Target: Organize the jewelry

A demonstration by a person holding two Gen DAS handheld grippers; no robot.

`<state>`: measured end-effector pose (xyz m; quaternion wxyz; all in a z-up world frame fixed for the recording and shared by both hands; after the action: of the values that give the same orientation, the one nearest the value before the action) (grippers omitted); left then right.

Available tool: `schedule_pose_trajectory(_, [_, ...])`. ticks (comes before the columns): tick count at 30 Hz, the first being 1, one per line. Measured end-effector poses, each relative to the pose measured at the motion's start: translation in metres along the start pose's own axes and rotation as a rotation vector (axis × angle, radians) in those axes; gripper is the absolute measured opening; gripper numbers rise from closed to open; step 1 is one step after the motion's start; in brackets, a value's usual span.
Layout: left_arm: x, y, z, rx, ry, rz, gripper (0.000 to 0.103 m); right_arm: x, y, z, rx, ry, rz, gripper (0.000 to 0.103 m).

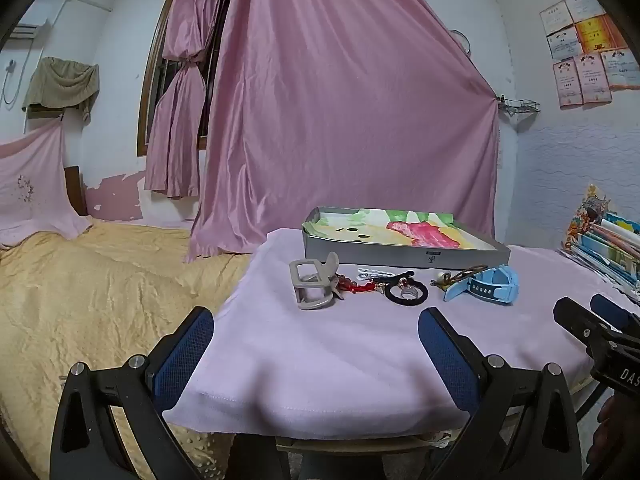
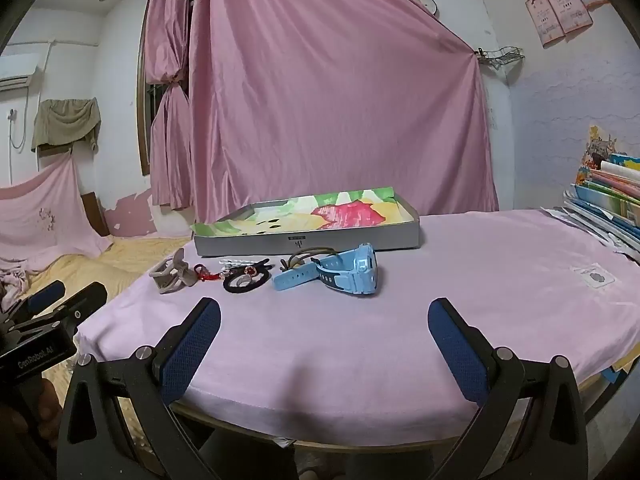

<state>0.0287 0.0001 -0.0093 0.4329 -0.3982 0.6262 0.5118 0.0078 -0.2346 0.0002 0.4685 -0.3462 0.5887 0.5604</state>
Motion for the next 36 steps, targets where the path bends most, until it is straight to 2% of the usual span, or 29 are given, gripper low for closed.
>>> schedule_pose_trajectory(36, [-0.0003,-0.0048,-0.0008,0.014,0.005,0.011,0.103,0.0001,-0.0016,-0.002,-0.005,-0.015,0.009,0.102])
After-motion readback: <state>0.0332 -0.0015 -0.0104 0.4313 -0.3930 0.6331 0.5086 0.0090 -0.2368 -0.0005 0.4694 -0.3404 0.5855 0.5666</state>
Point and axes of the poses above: each gripper's, at about its wrist camera, not at the fingertips, and y roughly against the way its jaws point, z to its left, x to its underside, the point moved 3 cm from there along -y, roughly the way its jaws point, and after that the axes turned 9 degrees about x, right-handed, at the moved point
